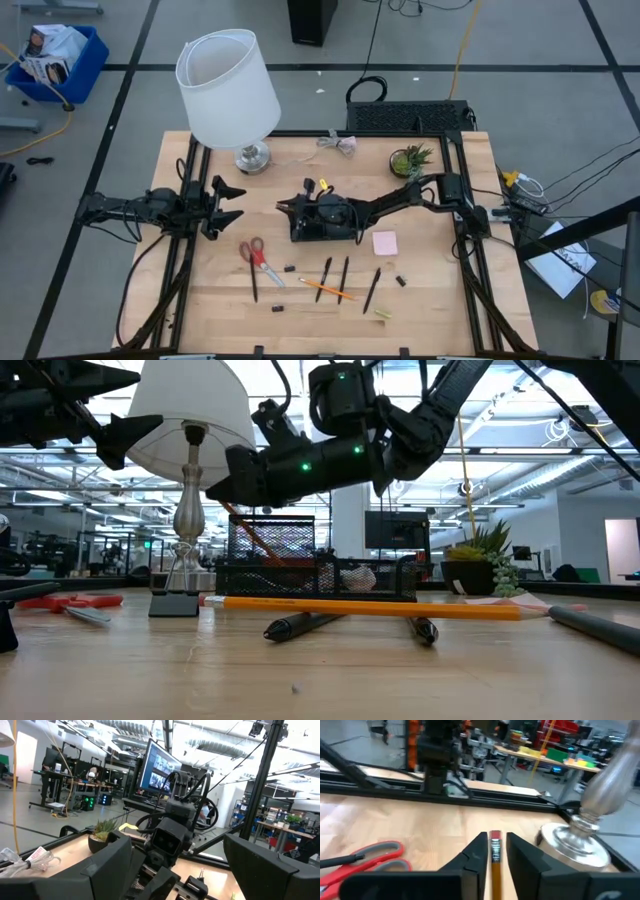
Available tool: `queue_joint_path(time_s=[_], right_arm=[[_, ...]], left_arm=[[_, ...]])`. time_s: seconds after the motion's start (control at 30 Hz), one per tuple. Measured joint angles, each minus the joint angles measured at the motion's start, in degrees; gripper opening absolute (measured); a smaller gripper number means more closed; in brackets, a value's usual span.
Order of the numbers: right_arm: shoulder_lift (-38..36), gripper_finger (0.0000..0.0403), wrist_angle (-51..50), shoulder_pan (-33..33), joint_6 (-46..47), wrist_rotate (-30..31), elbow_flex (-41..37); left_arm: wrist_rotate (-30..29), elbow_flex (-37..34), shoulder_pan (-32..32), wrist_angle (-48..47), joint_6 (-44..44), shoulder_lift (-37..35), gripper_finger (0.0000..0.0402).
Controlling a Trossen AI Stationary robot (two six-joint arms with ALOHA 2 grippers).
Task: Pick and place office supplies into organizer
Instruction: Put the orange pencil into the black desk organizer
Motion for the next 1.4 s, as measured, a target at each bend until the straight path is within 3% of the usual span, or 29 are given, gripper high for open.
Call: queue_joint_path(time_s=[0.47, 0.83, 1.03, 1.23, 1.4], right_arm=[[-0.5, 0.0123, 1.3, 0.9, -2.8, 1.1, 0.0], [-4.4, 0.0124, -2.4, 5.7, -10.1, 4.3, 0.0], [-6.4, 0.0120, -5.1, 9.0, -9.8, 4.2, 0.0], [-9.7, 0.0117, -15.0, 12.7, -9.3, 4.6, 0.0], [-11.2, 0.0128, -23.3, 16.7, -3.0, 11.9, 0.0]], left_arm=[[0.0, 0.0, 0.0, 0.0, 0.0, 0.0, 0.0319], [0.0, 0.0, 0.0, 0.0, 0.0, 0.0, 0.0319], [0.0, 0.0, 0.0, 0.0, 0.0, 0.0, 0.0319], [0.0, 0.0, 0.0, 0.0, 0.0, 0.0, 0.0319], [0.0, 0.0, 0.0, 0.0, 0.0, 0.0, 0.0319]])
